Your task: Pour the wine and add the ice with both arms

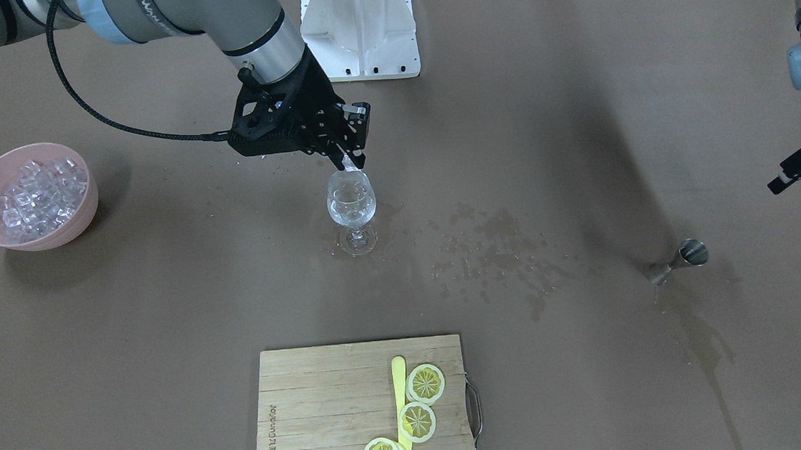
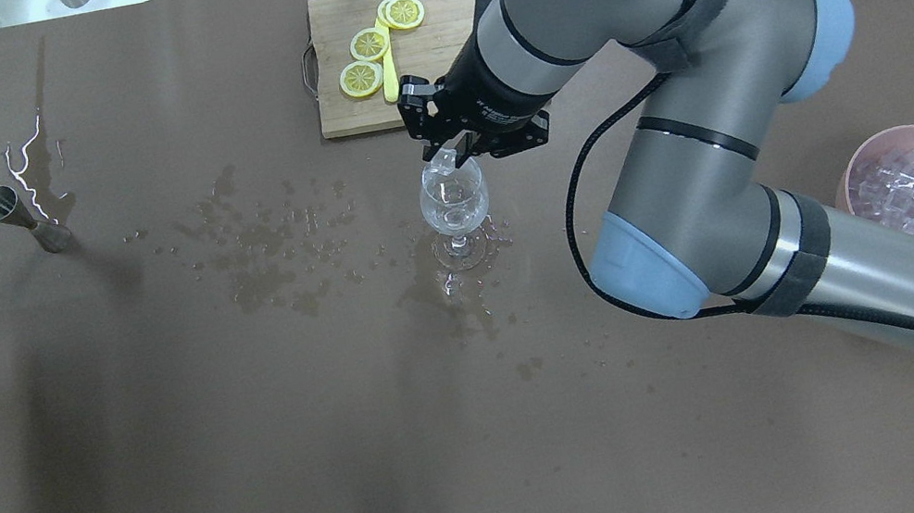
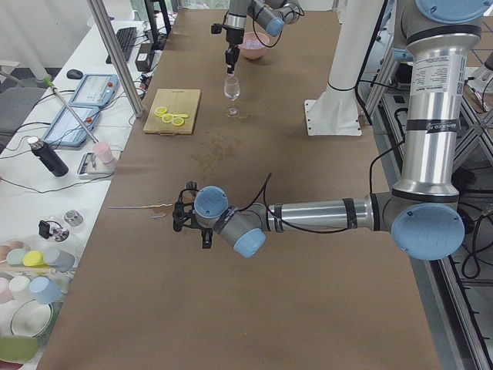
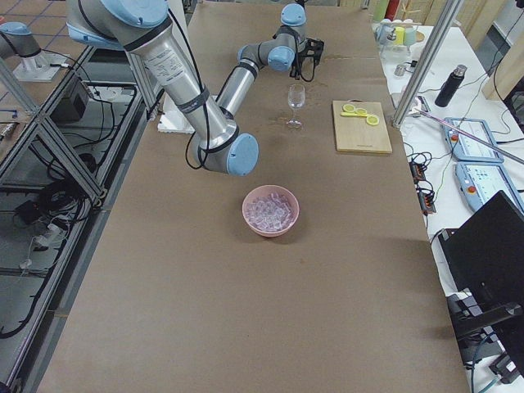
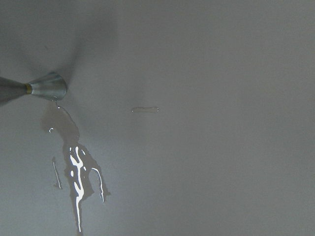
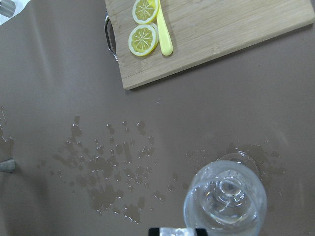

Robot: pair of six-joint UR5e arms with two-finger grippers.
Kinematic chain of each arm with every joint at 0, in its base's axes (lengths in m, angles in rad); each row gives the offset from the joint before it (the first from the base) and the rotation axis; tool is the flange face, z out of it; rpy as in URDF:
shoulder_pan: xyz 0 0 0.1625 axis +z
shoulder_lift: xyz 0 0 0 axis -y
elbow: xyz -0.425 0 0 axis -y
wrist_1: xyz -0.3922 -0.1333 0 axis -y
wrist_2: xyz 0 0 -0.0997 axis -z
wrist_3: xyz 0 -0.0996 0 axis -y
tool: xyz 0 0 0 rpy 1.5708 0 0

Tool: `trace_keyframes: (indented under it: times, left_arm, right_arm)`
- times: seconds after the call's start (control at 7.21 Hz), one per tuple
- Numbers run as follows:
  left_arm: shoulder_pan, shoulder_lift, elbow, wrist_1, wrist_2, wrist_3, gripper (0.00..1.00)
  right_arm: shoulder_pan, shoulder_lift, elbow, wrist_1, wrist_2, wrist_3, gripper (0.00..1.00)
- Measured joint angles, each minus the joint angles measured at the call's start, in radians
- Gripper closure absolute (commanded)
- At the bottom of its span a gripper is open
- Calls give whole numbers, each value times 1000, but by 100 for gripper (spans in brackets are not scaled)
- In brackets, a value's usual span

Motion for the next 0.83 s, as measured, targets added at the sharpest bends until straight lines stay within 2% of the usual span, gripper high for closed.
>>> trace_keyframes:
  times: [0.14, 0.28, 0.42, 0.83]
  left_arm:
    - [0, 0, 0, 0, 0, 0, 2]
    - [0, 0, 0, 0, 0, 0, 2]
    - [0, 0, 0, 0, 0, 1, 2]
    - [0, -2, 0, 0, 6, 0, 2]
  right_arm:
    - [-1, -2, -6, 1, -5, -2, 100]
    - [-1, -3, -10, 1, -6, -3, 59]
    - [2, -4, -12, 0, -7, -4, 1]
    - [12, -6, -12, -1, -5, -5, 0]
